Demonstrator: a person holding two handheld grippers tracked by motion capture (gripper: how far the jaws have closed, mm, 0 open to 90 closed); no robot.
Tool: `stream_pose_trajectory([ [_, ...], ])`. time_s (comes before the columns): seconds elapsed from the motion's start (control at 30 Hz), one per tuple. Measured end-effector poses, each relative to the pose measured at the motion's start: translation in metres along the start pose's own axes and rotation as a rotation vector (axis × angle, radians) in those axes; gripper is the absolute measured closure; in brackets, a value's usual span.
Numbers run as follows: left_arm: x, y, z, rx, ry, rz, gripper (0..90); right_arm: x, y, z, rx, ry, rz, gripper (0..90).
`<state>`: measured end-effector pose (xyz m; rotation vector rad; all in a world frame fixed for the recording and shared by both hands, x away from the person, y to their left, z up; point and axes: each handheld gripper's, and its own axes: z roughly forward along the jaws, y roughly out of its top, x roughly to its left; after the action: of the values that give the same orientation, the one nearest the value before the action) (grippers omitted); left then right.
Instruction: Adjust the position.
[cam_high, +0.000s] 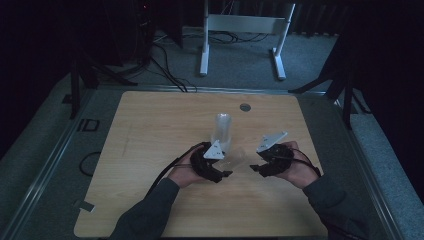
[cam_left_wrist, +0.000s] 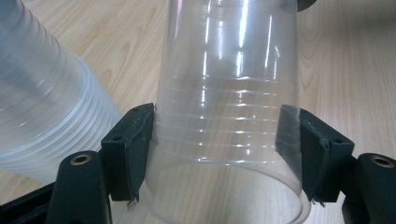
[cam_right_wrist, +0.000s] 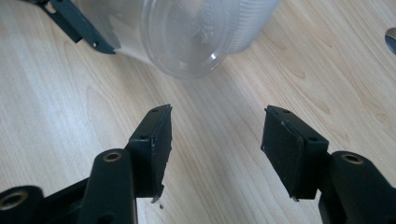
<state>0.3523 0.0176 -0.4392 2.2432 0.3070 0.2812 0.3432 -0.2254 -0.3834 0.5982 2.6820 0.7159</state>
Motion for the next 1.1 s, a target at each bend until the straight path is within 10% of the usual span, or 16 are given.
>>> stream_pose_trajectory([
  [1.1, -0.016, 0.004, 0.011, 0.136, 0.012, 0.187, 29.5, 0.02, 0.026, 0.015, 0.145, 0.095, -0.237, 31.2],
])
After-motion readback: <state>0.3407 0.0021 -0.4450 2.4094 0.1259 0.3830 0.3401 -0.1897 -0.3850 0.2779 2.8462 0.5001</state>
